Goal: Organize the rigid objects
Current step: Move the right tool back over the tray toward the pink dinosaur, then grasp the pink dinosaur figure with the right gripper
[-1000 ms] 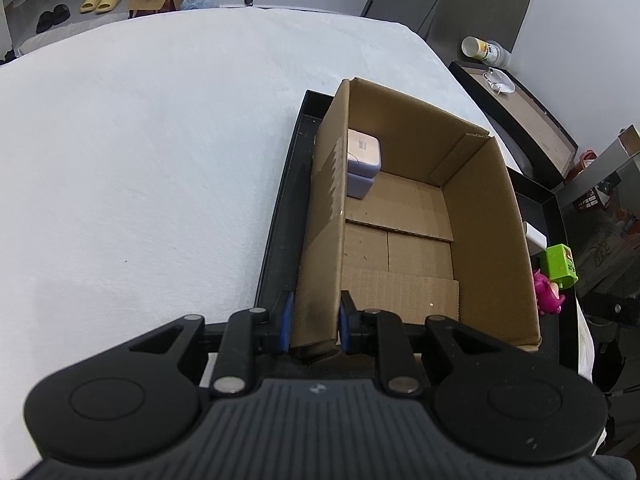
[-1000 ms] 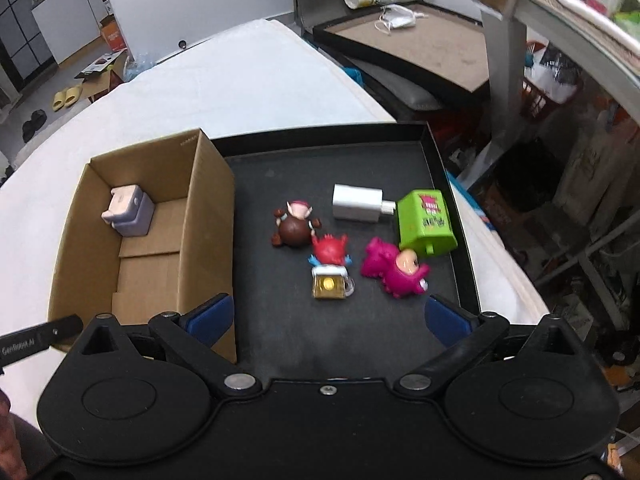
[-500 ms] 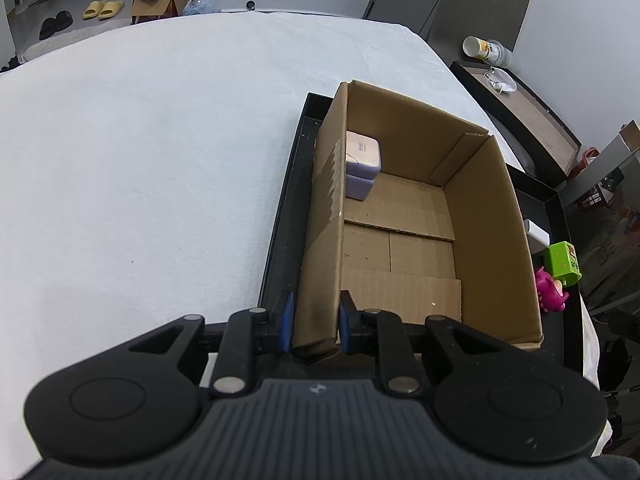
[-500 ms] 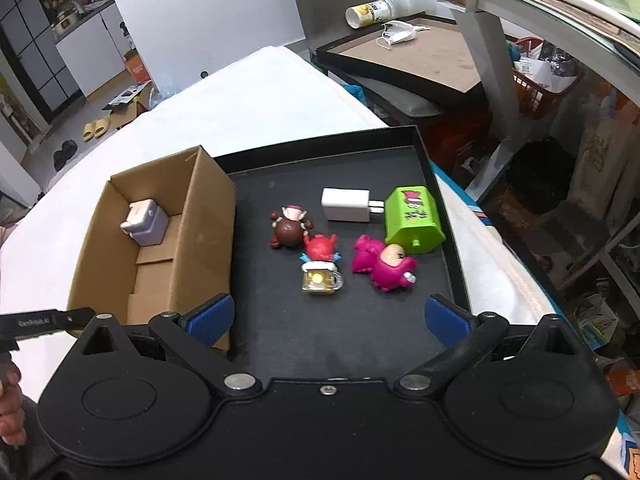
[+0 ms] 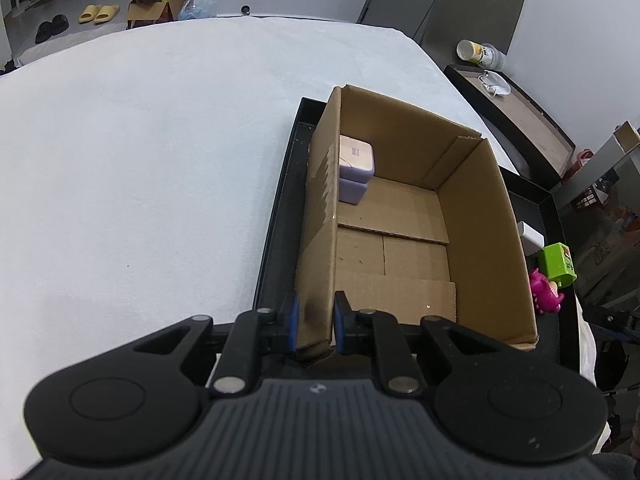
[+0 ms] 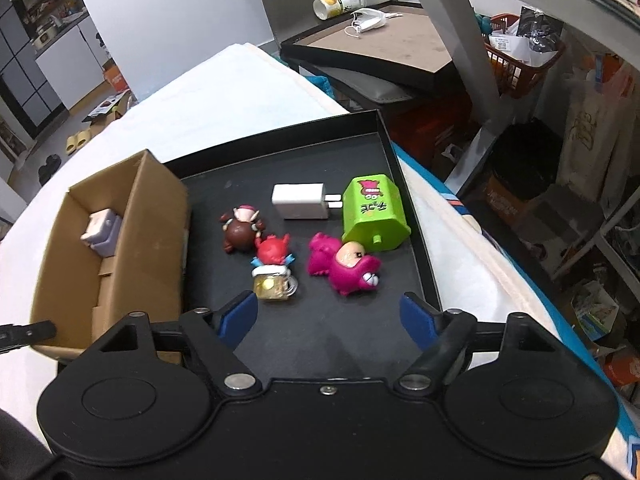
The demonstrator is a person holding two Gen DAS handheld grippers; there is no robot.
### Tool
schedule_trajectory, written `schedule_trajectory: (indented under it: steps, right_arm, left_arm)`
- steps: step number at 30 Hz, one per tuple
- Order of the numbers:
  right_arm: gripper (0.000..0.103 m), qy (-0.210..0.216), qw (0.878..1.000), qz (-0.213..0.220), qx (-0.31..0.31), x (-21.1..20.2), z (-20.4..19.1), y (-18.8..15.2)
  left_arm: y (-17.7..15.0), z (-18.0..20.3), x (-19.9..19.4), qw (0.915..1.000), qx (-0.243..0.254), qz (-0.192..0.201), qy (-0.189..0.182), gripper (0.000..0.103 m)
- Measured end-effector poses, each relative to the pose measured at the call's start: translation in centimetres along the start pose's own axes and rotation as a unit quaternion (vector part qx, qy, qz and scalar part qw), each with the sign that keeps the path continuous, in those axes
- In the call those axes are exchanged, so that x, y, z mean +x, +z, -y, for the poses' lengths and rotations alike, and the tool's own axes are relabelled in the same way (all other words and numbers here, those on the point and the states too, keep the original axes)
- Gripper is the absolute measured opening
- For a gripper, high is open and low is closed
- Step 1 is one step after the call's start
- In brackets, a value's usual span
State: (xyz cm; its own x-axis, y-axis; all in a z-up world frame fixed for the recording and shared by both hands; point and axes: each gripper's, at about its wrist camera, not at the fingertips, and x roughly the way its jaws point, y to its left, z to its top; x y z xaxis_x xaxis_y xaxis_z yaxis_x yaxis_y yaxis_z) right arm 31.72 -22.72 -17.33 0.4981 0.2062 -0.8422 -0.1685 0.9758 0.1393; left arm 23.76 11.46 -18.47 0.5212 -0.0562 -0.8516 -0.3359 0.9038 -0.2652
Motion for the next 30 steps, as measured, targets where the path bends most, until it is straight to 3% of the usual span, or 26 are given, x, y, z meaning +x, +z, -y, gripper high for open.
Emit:
schedule_trajectory:
  steps: [6, 12, 25, 27, 30]
  right_arm:
    - [0.073, -0.005, 0.999, -0.013, -0.030, 2.4, 0.5, 0.9]
    - [0.062, -0.016, 0.996, -0.029, -0.085, 4.5, -0.1, 1.8]
    - [0.061, -0.043, 0.984, -0.069, -0.156, 8.5, -1.7, 2.3]
    - [0.046, -0.044, 0.982, -0.085, -0.160, 9.0, -1.9, 2.1]
    - [0.045, -0.039, 0.983, -0.086, -0.155, 8.5, -2.0, 1.9]
  left_arm:
    - [0.0, -0.1, 0.0, 1.0000, -0.004, -0.001, -0.001, 0.016]
    - [0.1, 0.1, 0.3, 1.0000, -0.001, -0.001, 0.000, 0.016]
    - [0.2, 0.2, 0.8, 1.0000, 0.001, -0.009, 0.003, 0.016]
    - [0.2, 0.2, 0.8, 1.0000, 0.001, -0.009, 0.003, 0.016]
    - [0.2, 0.2, 0.8, 1.0000, 0.001, -0.009, 0.003, 0.016]
